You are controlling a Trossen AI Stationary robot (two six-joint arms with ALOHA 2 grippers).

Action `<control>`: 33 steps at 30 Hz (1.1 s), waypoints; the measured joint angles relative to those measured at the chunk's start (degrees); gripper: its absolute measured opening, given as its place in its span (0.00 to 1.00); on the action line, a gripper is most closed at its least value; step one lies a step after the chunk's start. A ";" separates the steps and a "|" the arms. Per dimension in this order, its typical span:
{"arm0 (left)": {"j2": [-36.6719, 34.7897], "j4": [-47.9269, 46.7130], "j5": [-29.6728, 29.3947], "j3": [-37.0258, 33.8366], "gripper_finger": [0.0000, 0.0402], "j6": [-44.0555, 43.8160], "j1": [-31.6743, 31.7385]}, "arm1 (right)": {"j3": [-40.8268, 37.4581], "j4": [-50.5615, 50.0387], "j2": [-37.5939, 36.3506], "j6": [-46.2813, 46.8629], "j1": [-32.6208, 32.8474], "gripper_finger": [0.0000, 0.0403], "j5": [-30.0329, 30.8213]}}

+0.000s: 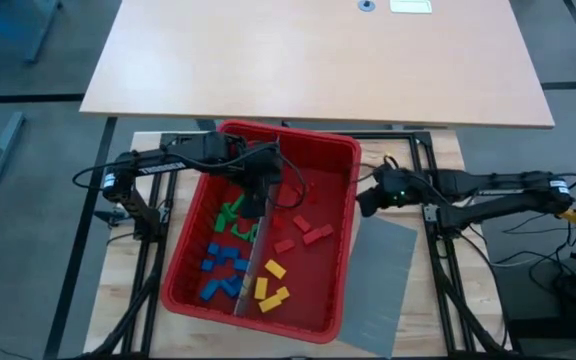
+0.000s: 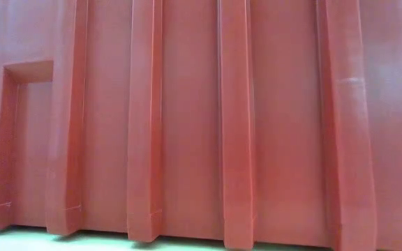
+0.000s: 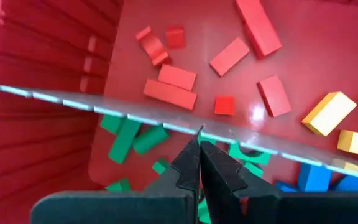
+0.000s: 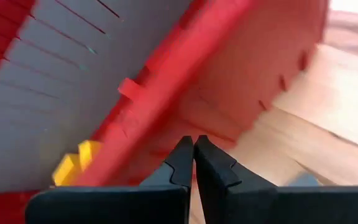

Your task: Sort blocks

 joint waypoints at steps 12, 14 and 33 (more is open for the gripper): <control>-0.11 -0.59 -0.04 -0.13 0.00 -3.76 0.23 | -0.01 14.73 6.17 -4.18 -6.88 0.00 -6.56; -0.18 -0.59 -0.06 -0.13 0.01 -5.37 0.35 | -0.05 17.07 7.24 -4.50 -7.54 0.00 -7.66; -0.31 -10.88 -7.02 -0.13 0.44 -32.32 2.48 | 0.06 28.20 12.47 -9.02 -13.66 0.00 -17.39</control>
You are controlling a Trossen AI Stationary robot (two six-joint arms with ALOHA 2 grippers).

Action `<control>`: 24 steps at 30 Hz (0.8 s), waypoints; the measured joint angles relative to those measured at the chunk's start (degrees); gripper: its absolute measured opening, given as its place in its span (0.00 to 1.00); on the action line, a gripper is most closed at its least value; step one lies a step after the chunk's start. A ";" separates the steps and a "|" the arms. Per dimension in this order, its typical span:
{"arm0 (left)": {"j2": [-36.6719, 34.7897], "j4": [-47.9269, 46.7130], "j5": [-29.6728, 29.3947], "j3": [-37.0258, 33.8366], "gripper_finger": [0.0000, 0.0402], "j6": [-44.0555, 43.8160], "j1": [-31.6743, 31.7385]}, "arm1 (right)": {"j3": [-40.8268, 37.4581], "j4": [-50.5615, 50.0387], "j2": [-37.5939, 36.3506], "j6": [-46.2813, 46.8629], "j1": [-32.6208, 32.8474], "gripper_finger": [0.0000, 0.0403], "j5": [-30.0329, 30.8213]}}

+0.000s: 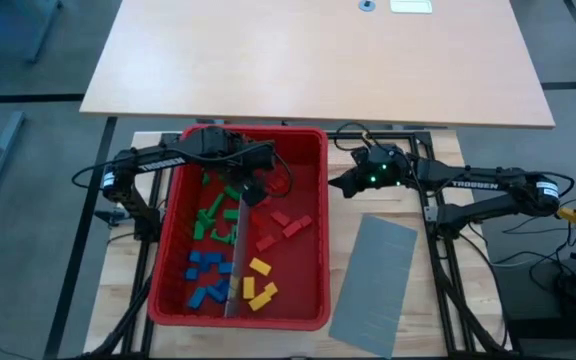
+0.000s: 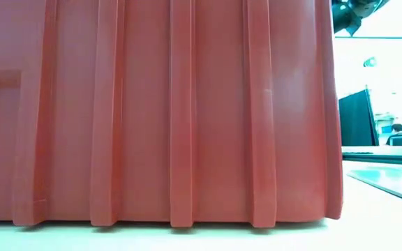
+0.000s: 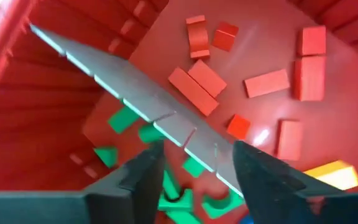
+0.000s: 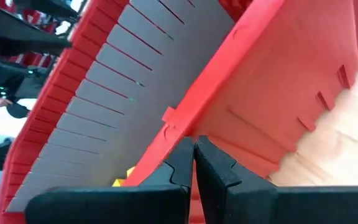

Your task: Sort blocks

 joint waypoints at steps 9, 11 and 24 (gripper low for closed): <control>-0.09 0.06 3.00 -0.66 0.63 -11.74 0.00 | 0.04 2.92 0.00 -2.90 -4.92 0.00 -6.83; -0.09 0.05 3.06 -1.40 0.66 -13.08 0.00 | 0.04 2.94 -0.02 -3.53 -5.17 0.00 -8.06; -0.10 0.06 6.72 -10.07 0.69 -19.89 -0.02 | 0.04 2.67 -0.05 -7.21 -5.36 0.00 -12.02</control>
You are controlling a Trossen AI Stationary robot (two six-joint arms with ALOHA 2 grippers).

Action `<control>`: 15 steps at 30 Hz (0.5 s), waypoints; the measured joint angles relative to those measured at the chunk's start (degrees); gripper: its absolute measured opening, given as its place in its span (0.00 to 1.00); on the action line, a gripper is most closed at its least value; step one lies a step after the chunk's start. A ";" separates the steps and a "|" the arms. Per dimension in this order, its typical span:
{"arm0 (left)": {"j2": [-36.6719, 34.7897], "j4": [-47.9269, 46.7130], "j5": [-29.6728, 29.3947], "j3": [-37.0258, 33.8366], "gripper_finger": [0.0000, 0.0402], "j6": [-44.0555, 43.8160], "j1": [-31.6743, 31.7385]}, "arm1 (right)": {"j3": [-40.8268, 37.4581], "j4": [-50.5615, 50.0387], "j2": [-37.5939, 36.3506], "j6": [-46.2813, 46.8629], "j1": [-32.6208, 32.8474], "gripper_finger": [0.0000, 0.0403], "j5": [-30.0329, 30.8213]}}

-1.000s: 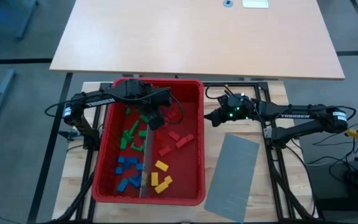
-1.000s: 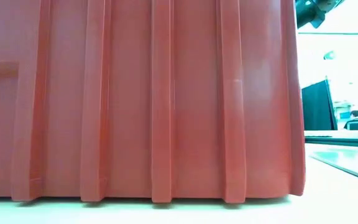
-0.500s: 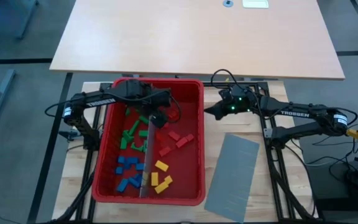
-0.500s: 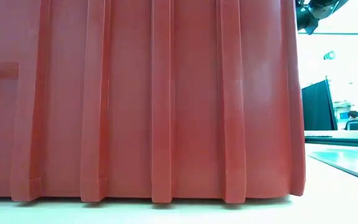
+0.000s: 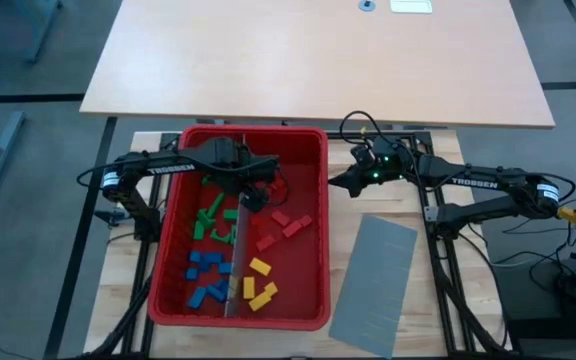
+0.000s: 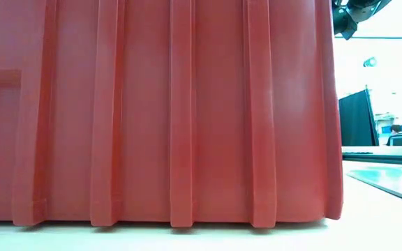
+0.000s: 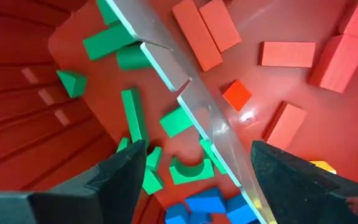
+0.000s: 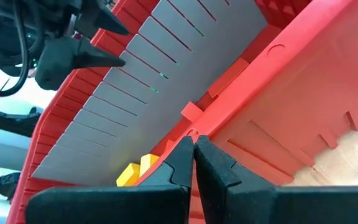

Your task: Sort blocks

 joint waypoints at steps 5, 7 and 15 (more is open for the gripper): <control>0.00 1.78 0.38 -1.17 0.63 -0.76 0.02 | 0.00 -0.04 -0.02 -0.38 -0.13 0.00 -0.56; 0.00 3.14 2.12 -2.18 0.57 -0.70 0.12 | 0.00 -0.03 -0.05 -0.37 -0.13 0.00 -0.56; 0.00 9.17 4.78 -5.25 0.17 2.10 0.20 | -0.02 -0.04 -1.28 -0.04 -0.07 0.00 -0.61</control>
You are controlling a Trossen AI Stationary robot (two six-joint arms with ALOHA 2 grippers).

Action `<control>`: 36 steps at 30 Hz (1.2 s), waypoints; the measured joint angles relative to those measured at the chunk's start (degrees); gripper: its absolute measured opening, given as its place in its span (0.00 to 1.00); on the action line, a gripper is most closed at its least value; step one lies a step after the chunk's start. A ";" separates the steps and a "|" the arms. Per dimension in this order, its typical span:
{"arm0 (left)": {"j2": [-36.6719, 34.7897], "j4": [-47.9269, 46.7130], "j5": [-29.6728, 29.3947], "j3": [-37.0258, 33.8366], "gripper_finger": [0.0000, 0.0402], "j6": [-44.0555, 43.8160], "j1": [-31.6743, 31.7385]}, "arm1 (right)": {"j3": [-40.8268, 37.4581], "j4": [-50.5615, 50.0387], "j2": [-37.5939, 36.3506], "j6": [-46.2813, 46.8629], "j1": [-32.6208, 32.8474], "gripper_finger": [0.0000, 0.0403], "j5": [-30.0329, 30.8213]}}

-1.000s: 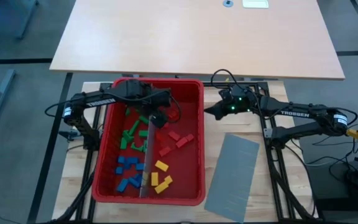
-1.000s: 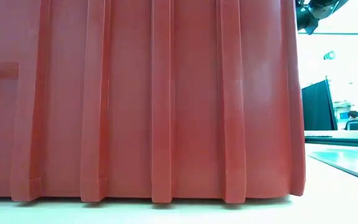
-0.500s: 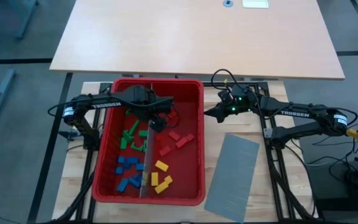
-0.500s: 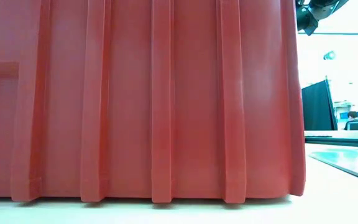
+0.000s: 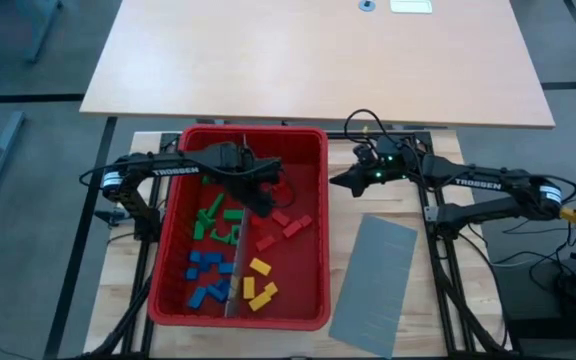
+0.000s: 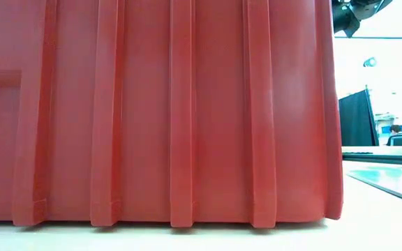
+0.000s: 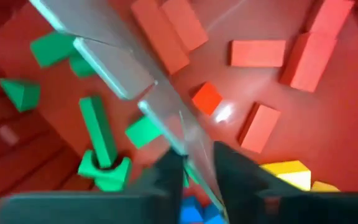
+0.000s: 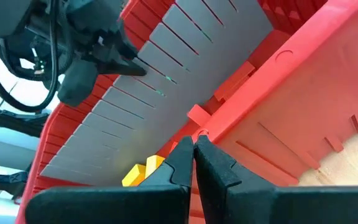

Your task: Sort blocks

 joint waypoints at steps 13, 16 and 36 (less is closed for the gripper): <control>-3.11 -6.50 -5.44 9.19 0.00 2.60 -0.85 | -0.04 -0.60 -3.25 0.74 -0.02 0.00 0.38; -4.44 -9.35 -8.04 15.12 0.00 1.35 -2.03 | -0.04 -0.78 -3.27 0.69 -0.02 0.00 1.03; -6.43 -2.93 -17.39 38.36 0.00 6.50 -6.83 | -0.09 15.10 -12.78 5.24 -1.03 0.00 -0.50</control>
